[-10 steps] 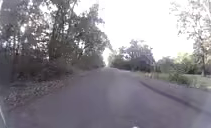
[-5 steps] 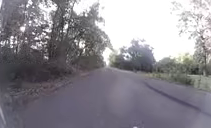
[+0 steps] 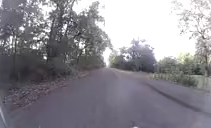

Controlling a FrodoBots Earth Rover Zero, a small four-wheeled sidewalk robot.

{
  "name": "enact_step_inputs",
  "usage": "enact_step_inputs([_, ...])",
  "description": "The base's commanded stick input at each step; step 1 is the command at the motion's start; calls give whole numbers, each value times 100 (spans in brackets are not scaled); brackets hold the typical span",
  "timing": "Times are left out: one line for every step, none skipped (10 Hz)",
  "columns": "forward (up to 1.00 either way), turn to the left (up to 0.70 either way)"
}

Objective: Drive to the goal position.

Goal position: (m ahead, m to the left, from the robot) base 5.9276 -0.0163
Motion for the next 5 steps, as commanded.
enact_step_inputs([70, 0])
enact_step_inputs([70, 0])
enact_step_inputs([70, 0])
enact_step_inputs([70, 0])
enact_step_inputs([70, 0])
